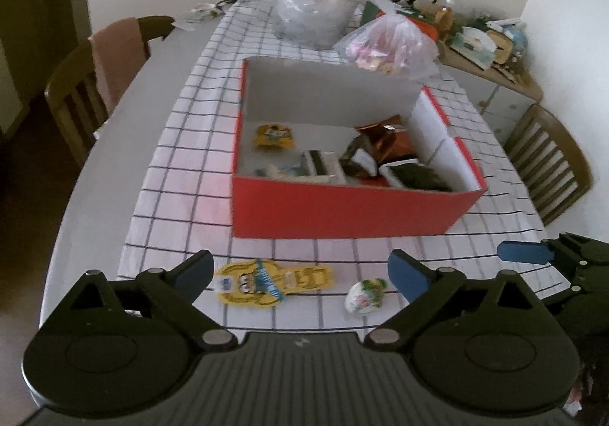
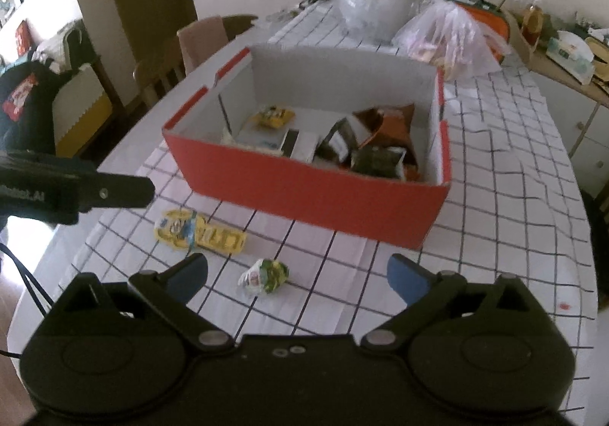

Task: Organize snacks
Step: 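Move both open tools back toward the Minion packet and green candy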

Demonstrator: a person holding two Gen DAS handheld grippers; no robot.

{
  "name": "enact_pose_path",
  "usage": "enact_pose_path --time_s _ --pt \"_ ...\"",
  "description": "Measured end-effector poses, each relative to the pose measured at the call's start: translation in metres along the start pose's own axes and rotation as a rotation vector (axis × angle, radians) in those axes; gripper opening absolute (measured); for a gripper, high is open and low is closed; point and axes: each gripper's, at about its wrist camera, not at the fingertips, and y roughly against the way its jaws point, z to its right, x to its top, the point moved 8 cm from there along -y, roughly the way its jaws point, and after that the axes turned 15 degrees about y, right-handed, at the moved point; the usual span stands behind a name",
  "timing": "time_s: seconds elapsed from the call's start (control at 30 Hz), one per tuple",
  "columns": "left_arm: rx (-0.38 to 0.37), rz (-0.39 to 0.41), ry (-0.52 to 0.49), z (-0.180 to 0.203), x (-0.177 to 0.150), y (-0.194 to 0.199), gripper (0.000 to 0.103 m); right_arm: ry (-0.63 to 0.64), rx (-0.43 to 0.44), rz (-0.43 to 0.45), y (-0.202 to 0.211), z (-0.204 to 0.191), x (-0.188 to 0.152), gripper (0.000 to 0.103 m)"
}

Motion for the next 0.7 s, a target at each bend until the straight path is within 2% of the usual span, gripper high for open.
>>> enact_pose_path --time_s 0.5,0.7 --pt "0.063 0.004 0.021 -0.044 -0.024 -0.019 0.099 0.048 0.04 -0.103 -0.055 -0.027 -0.017 0.096" --pt "0.078 -0.001 0.034 -0.056 -0.029 -0.024 0.099 0.108 0.037 -0.138 -0.075 -0.038 -0.021 0.088"
